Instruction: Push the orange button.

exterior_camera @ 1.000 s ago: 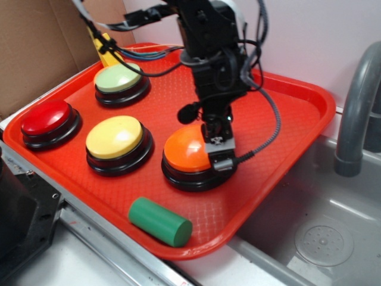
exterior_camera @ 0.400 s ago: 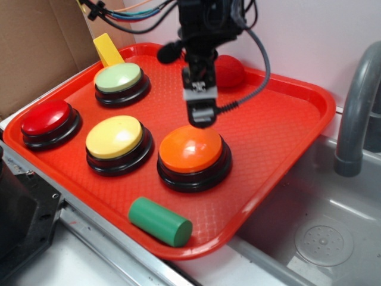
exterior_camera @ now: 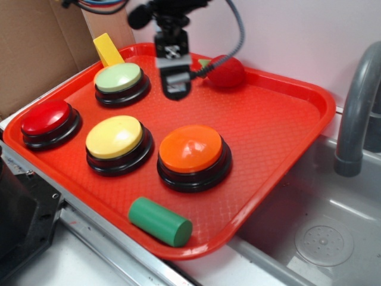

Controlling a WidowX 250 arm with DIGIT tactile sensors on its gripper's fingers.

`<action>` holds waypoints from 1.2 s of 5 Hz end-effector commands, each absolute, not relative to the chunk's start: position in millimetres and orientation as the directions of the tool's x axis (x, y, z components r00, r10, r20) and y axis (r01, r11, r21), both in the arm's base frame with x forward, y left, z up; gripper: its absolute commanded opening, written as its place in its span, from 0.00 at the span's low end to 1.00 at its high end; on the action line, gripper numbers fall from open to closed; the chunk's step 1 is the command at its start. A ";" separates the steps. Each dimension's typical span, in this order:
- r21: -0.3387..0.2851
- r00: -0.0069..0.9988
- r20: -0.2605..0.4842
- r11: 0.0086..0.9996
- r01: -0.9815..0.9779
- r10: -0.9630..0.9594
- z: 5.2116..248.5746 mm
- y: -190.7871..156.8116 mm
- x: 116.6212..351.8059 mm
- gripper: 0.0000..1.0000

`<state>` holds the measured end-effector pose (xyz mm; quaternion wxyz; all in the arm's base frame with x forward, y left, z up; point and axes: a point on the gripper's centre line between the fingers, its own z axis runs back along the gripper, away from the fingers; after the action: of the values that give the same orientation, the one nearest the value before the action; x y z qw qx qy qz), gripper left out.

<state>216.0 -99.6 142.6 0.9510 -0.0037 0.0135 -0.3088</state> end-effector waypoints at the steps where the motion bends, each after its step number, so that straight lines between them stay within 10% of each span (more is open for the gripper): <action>1: 0.032 0.861 0.053 0.863 0.505 -0.506 168.6 -92.0 202.1 1.00; 6: 0.045 0.967 0.064 0.968 0.245 -0.248 190.2 -80.6 189.1 1.00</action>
<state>189.9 -70.1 175.8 0.9910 0.0250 -0.0068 -0.1313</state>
